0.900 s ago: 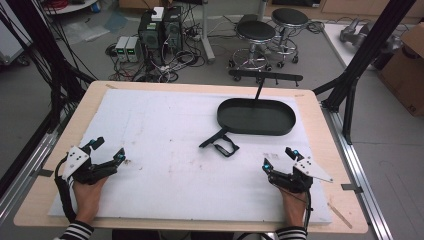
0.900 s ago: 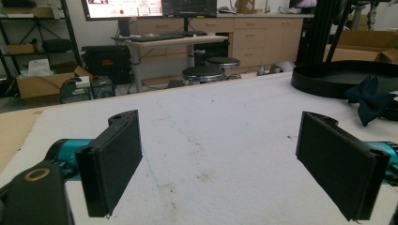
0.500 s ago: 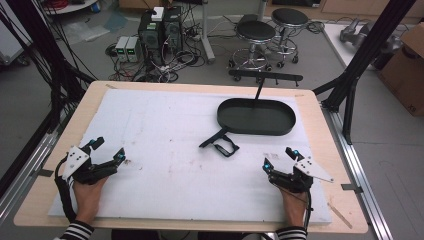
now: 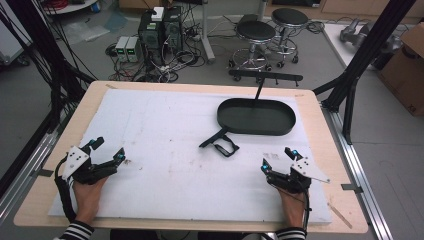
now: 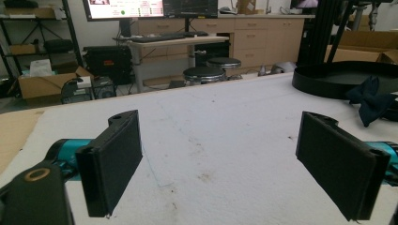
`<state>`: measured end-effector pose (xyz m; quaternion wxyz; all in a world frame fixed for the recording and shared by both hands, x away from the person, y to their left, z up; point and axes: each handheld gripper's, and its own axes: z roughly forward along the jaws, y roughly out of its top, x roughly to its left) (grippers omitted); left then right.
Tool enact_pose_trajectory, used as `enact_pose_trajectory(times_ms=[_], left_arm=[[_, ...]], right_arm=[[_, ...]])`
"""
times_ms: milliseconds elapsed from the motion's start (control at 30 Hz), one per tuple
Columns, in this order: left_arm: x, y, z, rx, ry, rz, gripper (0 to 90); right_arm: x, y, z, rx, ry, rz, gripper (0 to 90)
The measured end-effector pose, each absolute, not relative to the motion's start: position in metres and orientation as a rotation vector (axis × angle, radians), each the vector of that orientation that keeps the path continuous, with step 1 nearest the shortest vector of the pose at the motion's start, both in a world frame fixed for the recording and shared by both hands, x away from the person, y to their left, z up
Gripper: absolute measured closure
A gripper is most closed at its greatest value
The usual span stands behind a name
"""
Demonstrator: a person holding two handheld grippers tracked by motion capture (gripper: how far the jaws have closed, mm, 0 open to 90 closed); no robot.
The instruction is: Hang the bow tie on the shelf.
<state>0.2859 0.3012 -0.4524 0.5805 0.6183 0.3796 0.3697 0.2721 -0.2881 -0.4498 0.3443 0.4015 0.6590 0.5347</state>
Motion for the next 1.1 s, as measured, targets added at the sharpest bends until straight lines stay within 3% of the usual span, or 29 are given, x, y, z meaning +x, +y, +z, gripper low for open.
enact_pose_trajectory(times_ms=[467, 1100], left_arm=[[0.286, 0.301, -0.452, 1.444, 0.888, 0.864, 15.1], [0.286, 0.301, -0.452, 1.443, 0.889, 0.864, 15.1]], right_arm=[[0.276, -0.284, -0.446, 1.067, 1.753, 1.326, 10.0], [0.308, -0.264, -0.406, 1.062, 1.947, 1.34, 10.0]])
